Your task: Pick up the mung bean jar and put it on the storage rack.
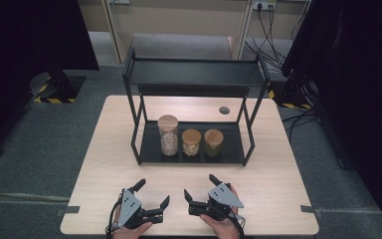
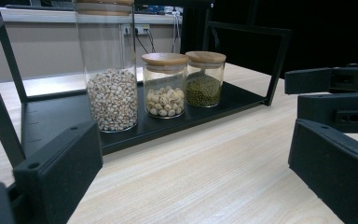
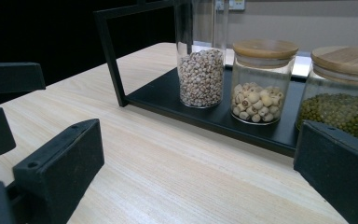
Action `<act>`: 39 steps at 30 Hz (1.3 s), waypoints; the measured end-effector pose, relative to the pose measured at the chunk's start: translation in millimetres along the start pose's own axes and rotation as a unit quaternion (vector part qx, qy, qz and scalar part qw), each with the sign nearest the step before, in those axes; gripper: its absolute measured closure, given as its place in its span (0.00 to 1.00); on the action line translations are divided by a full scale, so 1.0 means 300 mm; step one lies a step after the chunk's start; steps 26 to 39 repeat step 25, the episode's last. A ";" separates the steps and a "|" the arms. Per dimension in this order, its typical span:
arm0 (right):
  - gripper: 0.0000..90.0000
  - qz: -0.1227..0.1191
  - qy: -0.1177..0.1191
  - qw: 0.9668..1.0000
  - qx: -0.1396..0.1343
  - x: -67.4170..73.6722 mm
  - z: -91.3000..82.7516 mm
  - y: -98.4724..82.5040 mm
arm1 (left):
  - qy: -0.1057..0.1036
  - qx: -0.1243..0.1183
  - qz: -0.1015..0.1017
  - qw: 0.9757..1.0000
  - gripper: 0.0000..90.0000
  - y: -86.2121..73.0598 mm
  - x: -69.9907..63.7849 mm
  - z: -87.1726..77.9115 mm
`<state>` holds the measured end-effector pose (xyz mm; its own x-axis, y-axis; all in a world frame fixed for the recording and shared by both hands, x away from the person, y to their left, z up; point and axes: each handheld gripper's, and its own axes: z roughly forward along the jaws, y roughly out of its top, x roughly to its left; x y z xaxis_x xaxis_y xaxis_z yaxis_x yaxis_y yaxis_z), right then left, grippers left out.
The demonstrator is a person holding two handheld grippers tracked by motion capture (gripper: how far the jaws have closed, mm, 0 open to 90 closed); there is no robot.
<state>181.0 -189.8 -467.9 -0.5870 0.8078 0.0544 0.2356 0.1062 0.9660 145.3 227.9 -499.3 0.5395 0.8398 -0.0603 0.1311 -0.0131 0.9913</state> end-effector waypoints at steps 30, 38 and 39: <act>0.02 0.005 -0.008 1.000 -0.009 -0.012 -0.007 0.005 | 0.000 0.000 0.000 1.000 0.02 0.000 0.001 0.000; 0.02 0.005 -0.008 1.000 -0.009 -0.012 -0.007 0.005 | 0.000 0.000 0.000 1.000 0.02 0.000 0.001 0.000; 0.02 0.005 -0.008 1.000 -0.009 -0.012 -0.007 0.005 | 0.000 0.000 0.000 1.000 0.02 0.000 0.001 0.000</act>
